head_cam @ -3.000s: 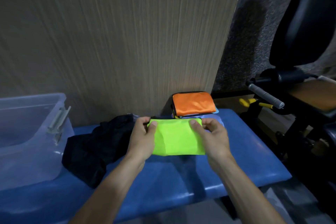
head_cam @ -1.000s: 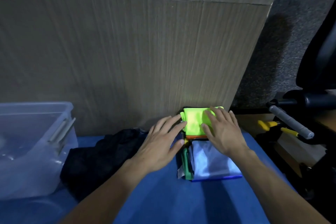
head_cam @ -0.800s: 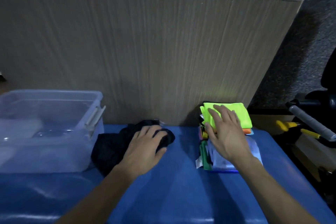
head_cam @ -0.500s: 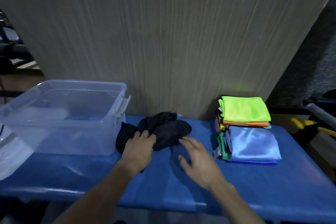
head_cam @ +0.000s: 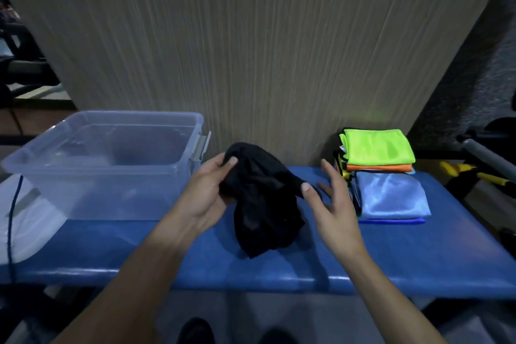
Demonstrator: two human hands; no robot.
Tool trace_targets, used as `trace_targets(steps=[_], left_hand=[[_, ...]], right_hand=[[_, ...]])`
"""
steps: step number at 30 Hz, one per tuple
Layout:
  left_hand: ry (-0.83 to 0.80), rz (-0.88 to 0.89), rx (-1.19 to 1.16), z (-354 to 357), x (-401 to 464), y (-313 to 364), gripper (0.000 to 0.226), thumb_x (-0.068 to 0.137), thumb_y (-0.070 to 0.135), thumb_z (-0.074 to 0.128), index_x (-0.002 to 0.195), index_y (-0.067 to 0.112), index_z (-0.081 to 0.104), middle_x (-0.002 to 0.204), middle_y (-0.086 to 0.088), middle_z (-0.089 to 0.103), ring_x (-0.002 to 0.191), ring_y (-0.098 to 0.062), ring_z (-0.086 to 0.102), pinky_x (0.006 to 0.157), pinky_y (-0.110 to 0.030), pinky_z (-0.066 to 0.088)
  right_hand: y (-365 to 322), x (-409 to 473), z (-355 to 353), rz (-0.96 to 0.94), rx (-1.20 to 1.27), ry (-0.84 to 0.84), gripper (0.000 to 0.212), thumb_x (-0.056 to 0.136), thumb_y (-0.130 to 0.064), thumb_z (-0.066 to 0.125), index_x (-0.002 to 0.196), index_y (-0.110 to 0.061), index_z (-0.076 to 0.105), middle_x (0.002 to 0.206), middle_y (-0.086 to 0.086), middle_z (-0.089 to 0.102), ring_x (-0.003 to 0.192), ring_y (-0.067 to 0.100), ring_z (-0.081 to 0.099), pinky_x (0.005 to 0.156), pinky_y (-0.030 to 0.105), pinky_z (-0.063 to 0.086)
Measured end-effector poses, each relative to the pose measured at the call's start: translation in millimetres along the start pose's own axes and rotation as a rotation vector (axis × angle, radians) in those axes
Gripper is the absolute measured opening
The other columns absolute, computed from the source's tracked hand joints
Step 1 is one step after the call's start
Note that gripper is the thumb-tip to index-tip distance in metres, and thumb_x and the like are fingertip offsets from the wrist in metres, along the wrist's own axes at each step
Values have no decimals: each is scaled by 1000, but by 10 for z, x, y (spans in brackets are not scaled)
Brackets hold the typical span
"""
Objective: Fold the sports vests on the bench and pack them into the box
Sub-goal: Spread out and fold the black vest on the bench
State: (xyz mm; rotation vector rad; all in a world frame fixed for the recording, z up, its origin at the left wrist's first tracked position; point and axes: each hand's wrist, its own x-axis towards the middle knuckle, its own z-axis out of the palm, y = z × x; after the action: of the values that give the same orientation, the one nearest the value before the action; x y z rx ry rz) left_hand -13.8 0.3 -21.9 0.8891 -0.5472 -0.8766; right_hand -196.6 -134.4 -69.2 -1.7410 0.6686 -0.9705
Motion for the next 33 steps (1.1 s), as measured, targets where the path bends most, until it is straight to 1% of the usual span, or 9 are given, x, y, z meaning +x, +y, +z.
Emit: trace_targets(steps=[3, 7, 12, 15, 18, 23, 28, 30, 33], left_hand=[[190, -94, 171, -74, 129, -122, 19, 105, 6, 46, 107, 9, 64, 90, -6, 71, 80, -17, 65, 67, -29, 57], [411, -90, 991, -366, 255, -336, 34, 105, 25, 53, 137, 14, 53, 131, -6, 56, 115, -23, 58, 103, -41, 48], [212, -215, 1335, -228, 74, -341, 67, 77, 75, 65, 125, 31, 48, 119, 7, 49, 108, -17, 57, 97, -40, 50], [57, -352, 1452, -191, 78, -454, 38, 85, 48, 73, 114, 28, 58, 111, 6, 65, 104, -19, 63, 92, -36, 53], [139, -168, 1079, -164, 174, -409, 10, 98, 21, 63, 101, 19, 71, 100, 1, 75, 103, -27, 70, 91, -38, 56], [151, -173, 3, 176, 67, -46, 40, 107, 28, 43, 123, 3, 69, 123, -18, 70, 114, -29, 68, 94, -38, 54], [177, -124, -216, 374, -10, 181, 55, 103, 53, 43, 103, 12, 80, 116, -12, 75, 99, -26, 75, 84, -41, 52], [191, -109, -195, 409, -28, 192, 57, 101, 56, 46, 91, 15, 84, 111, -12, 76, 93, -24, 76, 80, -39, 53], [195, -114, -165, 405, 13, 186, 61, 99, 60, 46, 92, 13, 84, 115, -12, 75, 97, -24, 75, 82, -39, 54]], right_hand=[[65, -19, 12, 230, 111, -19, 61, 94, -52, 64, 149, -38, 42, 139, -16, 53, 119, 11, 62, 105, 46, 51], [268, -35, -1, 396, 16, -169, 53, 95, -42, 67, 143, -38, 45, 136, -8, 57, 112, 16, 66, 101, 42, 54], [394, -84, 84, 185, -389, -303, 69, 85, -28, 81, 145, -23, 48, 134, -4, 50, 118, 14, 57, 106, 32, 47], [423, -140, 184, 17, -579, -453, 68, 82, -30, 80, 143, -24, 51, 134, -6, 50, 127, 17, 50, 111, 33, 41], [349, -143, 212, 68, -434, -407, 70, 84, -39, 79, 145, -26, 47, 132, -9, 49, 120, 9, 52, 105, 22, 41], [42, -18, 43, 275, 55, -95, 90, 72, -72, 71, 149, -38, 42, 148, -18, 46, 130, 5, 51, 111, 34, 43], [-83, -42, -29, 636, 544, -426, 66, 76, -79, 60, 127, -38, 68, 131, 0, 66, 121, 27, 64, 101, 65, 48], [-117, -94, -22, 602, 623, -587, 67, 80, -76, 56, 128, -32, 69, 135, 3, 66, 125, 29, 62, 100, 62, 50], [-153, -121, -13, 484, 655, -619, 71, 59, -65, 88, 116, -24, 74, 126, 5, 71, 113, 20, 68, 90, 41, 58]])
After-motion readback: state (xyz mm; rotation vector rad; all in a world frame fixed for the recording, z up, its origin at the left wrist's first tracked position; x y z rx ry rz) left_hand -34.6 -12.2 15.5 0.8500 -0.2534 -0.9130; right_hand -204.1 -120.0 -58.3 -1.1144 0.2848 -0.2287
